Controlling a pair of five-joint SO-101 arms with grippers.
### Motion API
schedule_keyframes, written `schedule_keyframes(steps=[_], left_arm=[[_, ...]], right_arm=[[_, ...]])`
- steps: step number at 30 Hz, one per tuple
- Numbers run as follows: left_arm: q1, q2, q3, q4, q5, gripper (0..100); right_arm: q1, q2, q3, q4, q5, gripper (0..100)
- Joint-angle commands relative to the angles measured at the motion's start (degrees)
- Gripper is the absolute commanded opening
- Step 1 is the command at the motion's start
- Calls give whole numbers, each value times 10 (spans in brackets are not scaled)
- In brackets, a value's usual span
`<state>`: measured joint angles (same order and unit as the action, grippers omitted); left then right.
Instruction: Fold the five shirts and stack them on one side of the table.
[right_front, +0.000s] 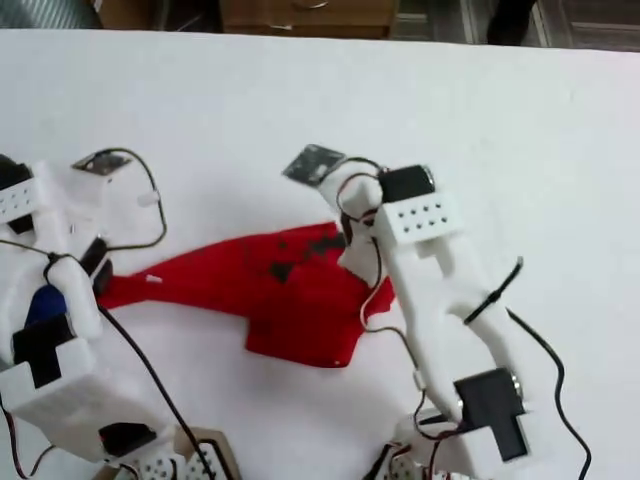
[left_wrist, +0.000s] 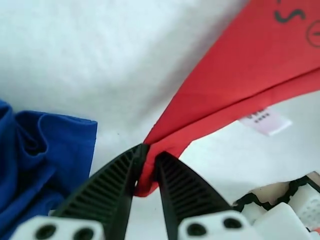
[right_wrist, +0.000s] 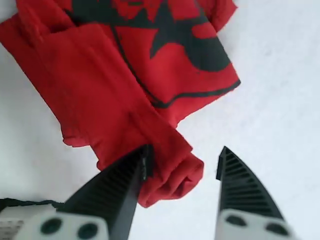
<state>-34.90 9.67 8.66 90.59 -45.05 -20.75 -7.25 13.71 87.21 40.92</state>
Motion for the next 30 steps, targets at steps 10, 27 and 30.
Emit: schedule_keyframes(steps=[10, 27, 30], left_arm=[[7, -4, -1, -2, 0, 26], [7, -4, 0, -2, 0, 26], [7, -4, 1, -2, 0, 26]], right_arm=[[-24, -19, -15, -16, 20, 212], [-15, 53, -120, 101, 98, 9], [-15, 51, -129, 102, 98, 17]])
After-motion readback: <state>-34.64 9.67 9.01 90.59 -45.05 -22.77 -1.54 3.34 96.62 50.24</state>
